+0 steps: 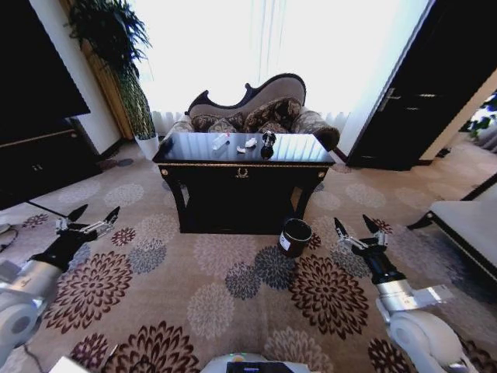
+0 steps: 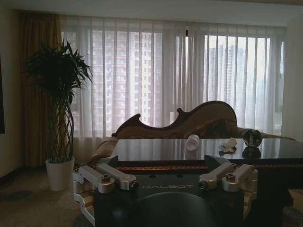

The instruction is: Move to the front of the table and place the trash on the table into the trash bin.

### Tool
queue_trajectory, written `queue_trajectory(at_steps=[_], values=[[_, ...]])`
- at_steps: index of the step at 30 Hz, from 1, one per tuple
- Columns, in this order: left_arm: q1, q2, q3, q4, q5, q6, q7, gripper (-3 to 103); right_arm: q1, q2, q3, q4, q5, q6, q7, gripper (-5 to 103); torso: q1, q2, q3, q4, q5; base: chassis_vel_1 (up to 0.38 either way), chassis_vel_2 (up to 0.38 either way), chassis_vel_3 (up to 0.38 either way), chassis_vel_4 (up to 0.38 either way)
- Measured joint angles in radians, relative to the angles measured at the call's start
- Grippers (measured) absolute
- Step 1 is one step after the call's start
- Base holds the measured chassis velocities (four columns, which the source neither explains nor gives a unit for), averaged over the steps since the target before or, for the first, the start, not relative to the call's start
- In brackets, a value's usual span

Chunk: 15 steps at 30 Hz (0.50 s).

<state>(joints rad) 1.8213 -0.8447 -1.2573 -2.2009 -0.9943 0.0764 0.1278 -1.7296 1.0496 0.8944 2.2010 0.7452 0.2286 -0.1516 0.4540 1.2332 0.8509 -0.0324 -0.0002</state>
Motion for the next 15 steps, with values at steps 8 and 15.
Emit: queue_trajectory(at_steps=[8,15], values=[[0.004,-0.004,0.000,0.004,-0.002,0.000,0.000,100,0.003,0.002,-0.004,-0.001,-0.010,0.000,0.000,100,0.000,0.000,0.000,-0.0001,0.0000,-0.197,0.170,0.171,-0.172],[0.002,-0.008,0.004,0.000,-0.002,0.002,0.000,100,0.000,0.007,-0.003,-0.002,-0.010,0.001,0.000,100,0.000,0.000,0.000,0.0000,-0.0001,-0.175,0.176,0.168,-0.170]])
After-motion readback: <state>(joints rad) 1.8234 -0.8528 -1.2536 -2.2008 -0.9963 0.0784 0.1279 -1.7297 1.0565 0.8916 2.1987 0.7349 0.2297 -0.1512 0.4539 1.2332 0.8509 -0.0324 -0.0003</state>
